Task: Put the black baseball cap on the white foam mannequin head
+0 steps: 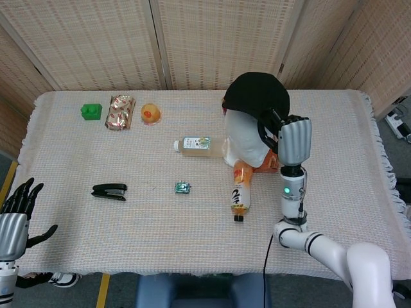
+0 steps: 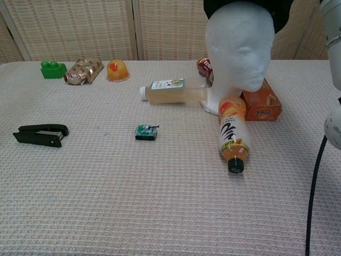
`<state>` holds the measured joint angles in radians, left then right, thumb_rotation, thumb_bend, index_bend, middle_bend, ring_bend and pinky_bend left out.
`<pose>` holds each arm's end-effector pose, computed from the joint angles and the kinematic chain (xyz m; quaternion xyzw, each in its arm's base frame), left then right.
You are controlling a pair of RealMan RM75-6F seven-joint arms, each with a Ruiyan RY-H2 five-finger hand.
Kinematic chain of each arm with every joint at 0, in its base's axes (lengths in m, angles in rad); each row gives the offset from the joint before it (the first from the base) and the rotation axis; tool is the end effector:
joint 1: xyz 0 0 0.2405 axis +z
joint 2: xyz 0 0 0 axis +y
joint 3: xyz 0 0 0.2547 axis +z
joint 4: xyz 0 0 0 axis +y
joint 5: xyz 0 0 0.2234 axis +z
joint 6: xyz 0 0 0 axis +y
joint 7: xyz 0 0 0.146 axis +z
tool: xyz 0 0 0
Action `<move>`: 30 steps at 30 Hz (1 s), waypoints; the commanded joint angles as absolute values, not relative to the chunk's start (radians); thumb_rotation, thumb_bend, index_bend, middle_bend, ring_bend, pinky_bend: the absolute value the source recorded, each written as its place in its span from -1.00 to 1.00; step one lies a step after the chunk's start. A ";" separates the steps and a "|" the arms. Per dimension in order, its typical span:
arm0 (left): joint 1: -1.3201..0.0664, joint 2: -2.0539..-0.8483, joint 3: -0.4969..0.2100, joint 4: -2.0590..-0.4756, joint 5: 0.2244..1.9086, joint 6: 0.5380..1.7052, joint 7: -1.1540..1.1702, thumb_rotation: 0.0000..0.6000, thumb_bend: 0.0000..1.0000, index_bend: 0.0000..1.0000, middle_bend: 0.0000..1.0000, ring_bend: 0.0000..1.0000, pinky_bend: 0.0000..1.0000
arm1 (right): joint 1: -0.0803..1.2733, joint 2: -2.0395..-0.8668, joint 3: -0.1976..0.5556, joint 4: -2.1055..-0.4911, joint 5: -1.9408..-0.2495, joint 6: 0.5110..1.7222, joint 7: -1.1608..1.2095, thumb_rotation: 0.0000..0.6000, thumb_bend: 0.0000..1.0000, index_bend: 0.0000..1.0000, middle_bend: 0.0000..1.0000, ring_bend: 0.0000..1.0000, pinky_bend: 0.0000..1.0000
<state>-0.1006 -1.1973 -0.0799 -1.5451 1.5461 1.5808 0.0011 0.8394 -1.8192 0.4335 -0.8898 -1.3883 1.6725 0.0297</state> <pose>-0.3042 0.1947 0.1418 -0.5810 -0.3404 -0.4420 0.5926 -0.1094 -0.4075 0.0708 0.4477 -0.1583 0.6977 0.5364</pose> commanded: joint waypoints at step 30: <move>-0.094 -1.192 -0.076 -1.563 1.560 1.598 -0.002 1.00 -0.61 -0.78 -1.00 -0.97 -0.58 | 0.569 -1.777 0.196 -0.980 -1.530 1.708 0.027 1.00 -0.47 -0.18 1.00 1.00 1.00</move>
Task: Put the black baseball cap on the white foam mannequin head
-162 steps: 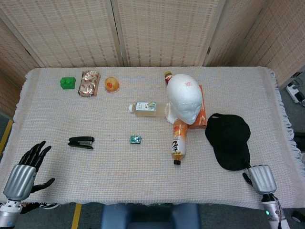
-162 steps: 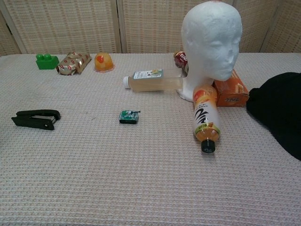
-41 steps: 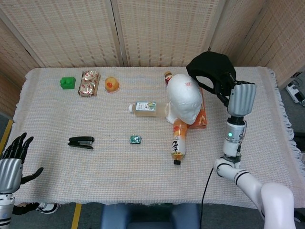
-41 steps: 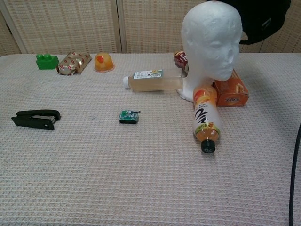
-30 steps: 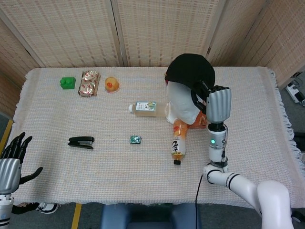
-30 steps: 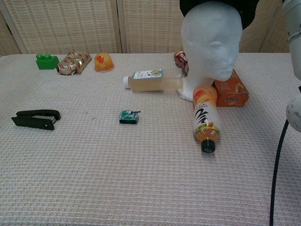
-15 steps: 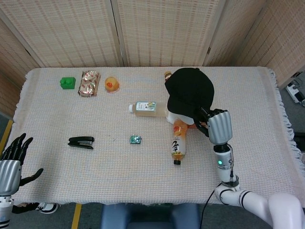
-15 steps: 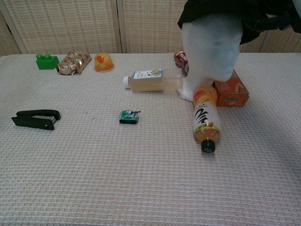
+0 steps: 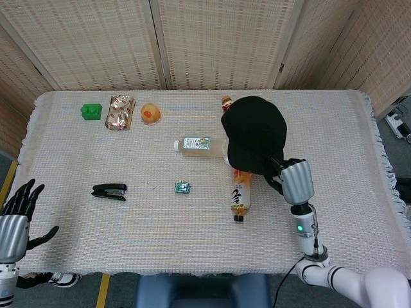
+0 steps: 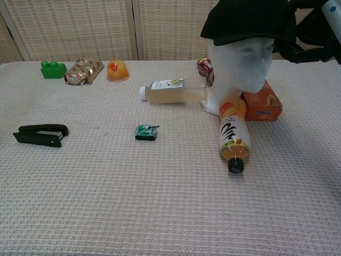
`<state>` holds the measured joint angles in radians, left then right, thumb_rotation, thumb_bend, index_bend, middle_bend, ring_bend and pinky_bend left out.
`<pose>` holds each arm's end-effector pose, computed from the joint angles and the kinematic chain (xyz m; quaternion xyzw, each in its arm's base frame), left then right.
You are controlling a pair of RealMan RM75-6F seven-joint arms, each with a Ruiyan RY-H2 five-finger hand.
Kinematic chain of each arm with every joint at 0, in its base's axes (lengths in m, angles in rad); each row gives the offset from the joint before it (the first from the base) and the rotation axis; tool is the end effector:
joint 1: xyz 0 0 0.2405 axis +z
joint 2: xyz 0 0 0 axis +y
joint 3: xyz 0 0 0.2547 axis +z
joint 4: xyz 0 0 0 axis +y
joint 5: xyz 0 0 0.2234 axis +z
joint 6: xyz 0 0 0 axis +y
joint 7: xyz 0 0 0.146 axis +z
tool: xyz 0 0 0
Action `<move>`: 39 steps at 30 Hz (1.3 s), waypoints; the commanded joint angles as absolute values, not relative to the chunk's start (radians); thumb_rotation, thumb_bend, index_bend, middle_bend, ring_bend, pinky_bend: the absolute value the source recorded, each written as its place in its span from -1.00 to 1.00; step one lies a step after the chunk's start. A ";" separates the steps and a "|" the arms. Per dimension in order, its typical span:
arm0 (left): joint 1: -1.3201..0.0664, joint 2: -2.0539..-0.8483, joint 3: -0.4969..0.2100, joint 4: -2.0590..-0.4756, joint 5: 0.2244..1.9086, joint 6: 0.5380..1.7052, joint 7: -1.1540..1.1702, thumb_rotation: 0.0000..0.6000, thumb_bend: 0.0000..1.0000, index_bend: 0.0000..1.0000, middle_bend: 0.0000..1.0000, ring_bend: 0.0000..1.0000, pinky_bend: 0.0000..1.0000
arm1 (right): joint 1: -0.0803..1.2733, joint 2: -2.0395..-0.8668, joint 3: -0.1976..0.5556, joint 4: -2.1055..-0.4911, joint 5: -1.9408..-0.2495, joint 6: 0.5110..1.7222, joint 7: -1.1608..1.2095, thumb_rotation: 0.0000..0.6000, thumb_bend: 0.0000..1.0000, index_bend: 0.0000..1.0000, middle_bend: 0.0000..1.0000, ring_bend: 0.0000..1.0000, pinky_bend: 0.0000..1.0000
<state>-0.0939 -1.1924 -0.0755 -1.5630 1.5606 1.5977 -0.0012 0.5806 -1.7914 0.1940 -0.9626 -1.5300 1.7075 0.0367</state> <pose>-0.2998 0.1910 0.1427 -0.5788 -0.3400 -0.4507 0.5884 -0.1873 -0.3302 0.0288 0.5490 -0.1898 0.6298 0.5157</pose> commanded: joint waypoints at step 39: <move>-0.100 -1.162 -0.020 -1.584 1.658 1.590 -0.001 1.00 -0.62 -0.77 -1.00 -1.00 -0.60 | 0.019 -1.057 -0.151 -1.853 -1.475 1.721 -0.350 1.00 -1.00 -1.00 -1.00 -1.00 -1.00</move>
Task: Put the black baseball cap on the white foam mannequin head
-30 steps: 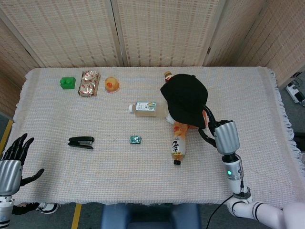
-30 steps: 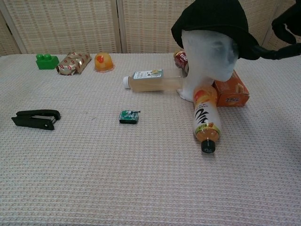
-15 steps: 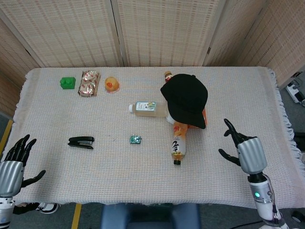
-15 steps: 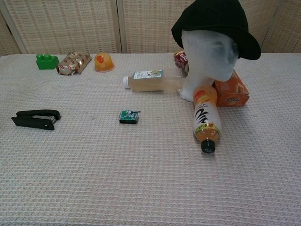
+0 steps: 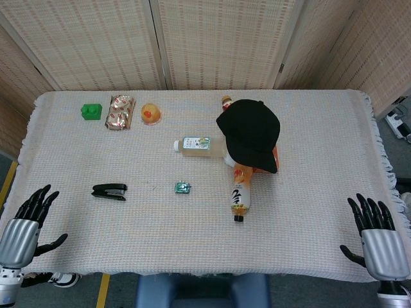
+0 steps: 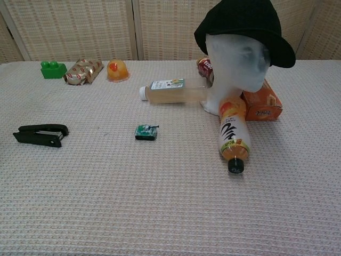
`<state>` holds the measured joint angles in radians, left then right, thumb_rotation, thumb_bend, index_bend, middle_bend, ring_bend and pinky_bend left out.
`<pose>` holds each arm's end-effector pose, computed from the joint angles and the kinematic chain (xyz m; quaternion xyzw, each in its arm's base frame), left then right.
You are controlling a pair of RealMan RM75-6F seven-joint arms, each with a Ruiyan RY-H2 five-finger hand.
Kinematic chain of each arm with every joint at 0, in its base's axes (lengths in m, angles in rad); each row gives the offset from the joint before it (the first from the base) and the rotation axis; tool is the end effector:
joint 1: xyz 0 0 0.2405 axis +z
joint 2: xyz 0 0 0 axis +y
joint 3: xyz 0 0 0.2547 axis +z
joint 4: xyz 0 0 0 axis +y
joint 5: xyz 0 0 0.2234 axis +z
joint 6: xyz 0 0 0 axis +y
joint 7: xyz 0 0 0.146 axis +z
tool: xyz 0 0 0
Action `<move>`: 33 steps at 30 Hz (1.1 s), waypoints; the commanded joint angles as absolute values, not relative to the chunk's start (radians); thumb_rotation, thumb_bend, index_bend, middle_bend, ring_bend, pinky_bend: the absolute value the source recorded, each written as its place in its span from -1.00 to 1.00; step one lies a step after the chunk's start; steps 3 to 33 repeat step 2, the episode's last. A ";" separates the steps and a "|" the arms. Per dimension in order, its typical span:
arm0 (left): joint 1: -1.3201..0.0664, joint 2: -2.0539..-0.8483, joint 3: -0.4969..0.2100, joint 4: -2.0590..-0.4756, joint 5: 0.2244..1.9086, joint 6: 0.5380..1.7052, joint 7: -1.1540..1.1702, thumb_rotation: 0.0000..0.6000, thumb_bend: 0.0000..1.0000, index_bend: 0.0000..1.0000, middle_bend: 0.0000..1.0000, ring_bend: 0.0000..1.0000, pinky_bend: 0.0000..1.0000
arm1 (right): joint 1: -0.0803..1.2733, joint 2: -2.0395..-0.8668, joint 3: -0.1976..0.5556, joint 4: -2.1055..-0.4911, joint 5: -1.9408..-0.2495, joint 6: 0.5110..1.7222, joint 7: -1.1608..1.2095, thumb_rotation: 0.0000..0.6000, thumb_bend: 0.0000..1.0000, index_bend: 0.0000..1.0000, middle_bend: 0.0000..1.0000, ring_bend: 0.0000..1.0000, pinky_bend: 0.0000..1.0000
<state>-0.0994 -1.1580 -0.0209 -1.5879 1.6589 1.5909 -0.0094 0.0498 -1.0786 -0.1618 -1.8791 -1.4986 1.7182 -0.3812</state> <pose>-0.2888 0.1795 0.1371 -0.6215 -0.3345 -0.4512 0.5461 -0.2755 -0.1245 0.1460 0.6049 -0.3551 0.3172 0.6383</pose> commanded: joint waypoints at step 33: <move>-0.101 -1.164 -0.021 -1.582 1.652 1.584 0.007 1.00 -0.62 -0.77 -1.00 -1.00 -0.60 | 0.017 -1.056 -0.145 -1.853 -1.476 1.706 -0.343 1.00 -1.00 -1.00 -1.00 -1.00 -1.00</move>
